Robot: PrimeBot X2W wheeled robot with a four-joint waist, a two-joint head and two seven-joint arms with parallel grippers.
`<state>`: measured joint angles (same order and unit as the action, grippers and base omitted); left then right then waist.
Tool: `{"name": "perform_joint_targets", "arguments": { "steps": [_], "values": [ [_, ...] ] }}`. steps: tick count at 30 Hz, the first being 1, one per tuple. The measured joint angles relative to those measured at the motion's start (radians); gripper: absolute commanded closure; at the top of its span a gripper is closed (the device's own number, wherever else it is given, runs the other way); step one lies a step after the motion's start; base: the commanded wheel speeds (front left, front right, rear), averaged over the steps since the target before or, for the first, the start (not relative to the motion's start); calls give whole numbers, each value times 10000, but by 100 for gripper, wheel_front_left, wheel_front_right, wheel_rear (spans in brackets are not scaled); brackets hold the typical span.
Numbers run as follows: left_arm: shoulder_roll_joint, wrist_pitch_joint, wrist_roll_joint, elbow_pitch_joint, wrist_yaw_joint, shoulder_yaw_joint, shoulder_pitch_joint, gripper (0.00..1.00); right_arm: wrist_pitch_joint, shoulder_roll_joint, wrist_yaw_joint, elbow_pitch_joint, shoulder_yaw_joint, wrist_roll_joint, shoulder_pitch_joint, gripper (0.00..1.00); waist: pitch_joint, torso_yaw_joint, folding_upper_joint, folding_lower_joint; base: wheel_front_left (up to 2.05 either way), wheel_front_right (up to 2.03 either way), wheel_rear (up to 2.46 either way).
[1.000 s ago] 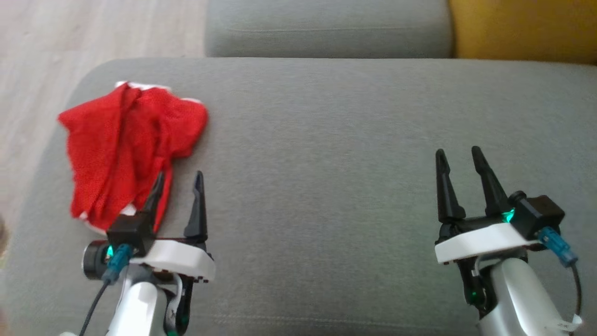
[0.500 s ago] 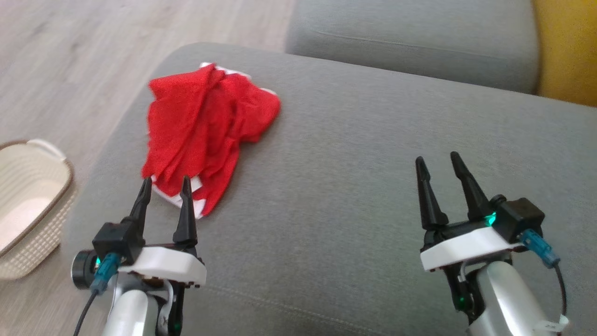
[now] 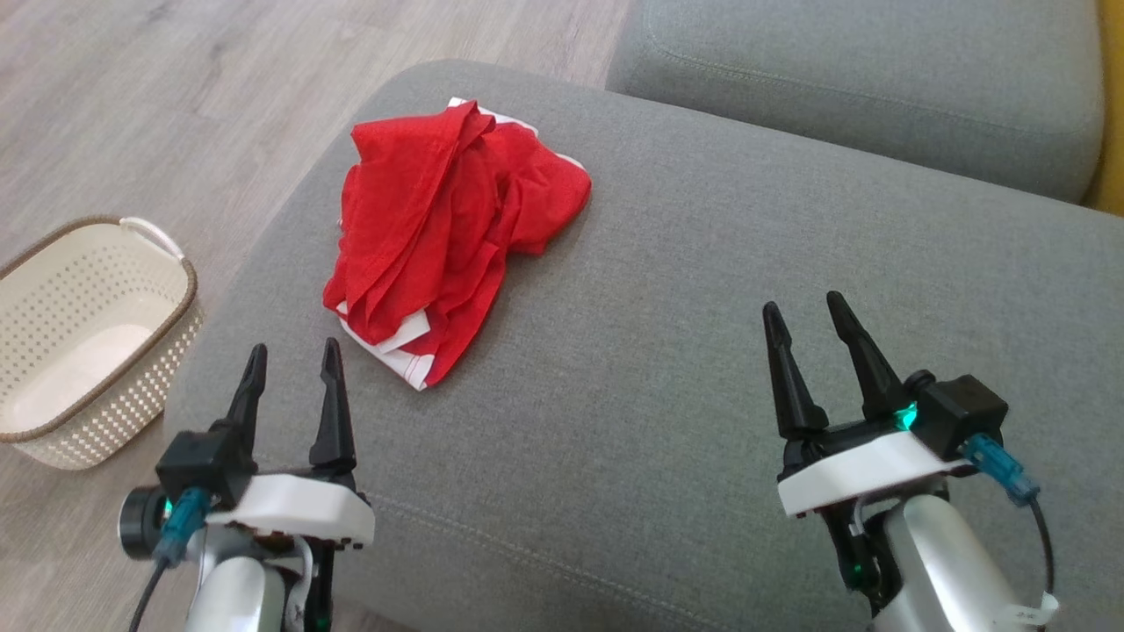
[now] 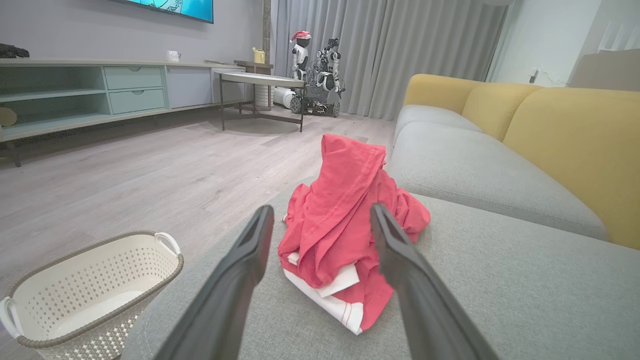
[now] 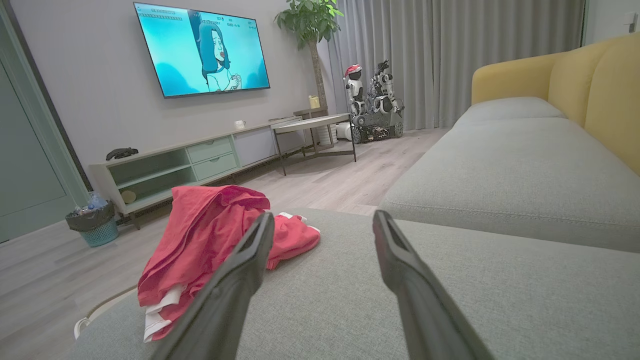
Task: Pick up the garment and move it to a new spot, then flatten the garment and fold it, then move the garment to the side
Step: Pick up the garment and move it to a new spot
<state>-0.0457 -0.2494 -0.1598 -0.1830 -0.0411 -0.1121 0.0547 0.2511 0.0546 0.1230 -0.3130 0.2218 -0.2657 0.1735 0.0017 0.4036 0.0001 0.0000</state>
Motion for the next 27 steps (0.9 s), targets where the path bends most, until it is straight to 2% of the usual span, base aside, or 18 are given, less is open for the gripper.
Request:
{"name": "perform_joint_targets", "arguments": {
  "steps": [8, 14, 19, 27],
  "values": [
    [0, -2, 2, 67, 6, 339, 18, 0, 0, 0, 0, 4, 48, 0, 2, 0, 168, -211, 0, 0, 0, 0, 0],
    [-15, -2, 173, -12, 253, 786, 412, 0, 0, -2, 0, 46, -111, 29, 17, 0, 488, -499, 0, 0, 0, 0, 0],
    [-190, -4, 161, -449, 594, 1237, 1273, 0, 0, -2, 0, 163, -867, 299, 99, 0, 925, -767, 0, 0, 0, 0, 0],
    [-767, 56, -234, -2347, 1241, 1331, 3406, 0, -244, -4, 0, 1076, -2263, 859, 497, 0, 2009, -1098, 0, 1, 0, 0, 0]
  ]
}}
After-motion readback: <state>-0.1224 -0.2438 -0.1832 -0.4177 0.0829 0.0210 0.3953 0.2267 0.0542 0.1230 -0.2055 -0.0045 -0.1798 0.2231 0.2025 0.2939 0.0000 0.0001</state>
